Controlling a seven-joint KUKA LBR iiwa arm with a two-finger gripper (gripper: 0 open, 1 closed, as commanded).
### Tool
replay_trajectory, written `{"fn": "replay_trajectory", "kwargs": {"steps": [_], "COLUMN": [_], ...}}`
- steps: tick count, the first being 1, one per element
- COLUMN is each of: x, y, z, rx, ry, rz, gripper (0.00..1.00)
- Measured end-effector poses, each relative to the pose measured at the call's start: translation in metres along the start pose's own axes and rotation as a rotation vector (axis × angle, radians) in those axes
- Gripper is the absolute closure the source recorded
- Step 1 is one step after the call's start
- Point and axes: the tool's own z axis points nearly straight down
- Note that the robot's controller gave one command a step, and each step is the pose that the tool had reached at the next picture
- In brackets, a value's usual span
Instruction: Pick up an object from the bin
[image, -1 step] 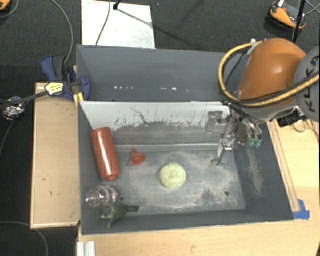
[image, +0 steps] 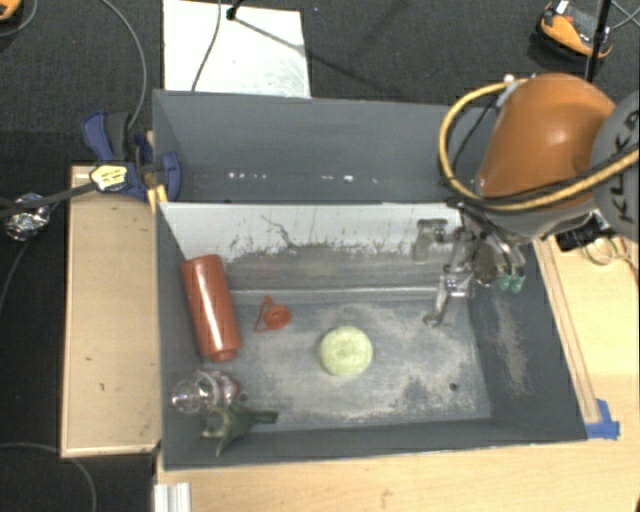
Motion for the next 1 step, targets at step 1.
{"fn": "replay_trajectory", "kwargs": {"steps": [1], "x": [-0.0016], "y": [0.0093], "z": [0.038], "rx": [0.001], "ry": [-0.008], "rz": [-0.032], "gripper": [0.0]}}
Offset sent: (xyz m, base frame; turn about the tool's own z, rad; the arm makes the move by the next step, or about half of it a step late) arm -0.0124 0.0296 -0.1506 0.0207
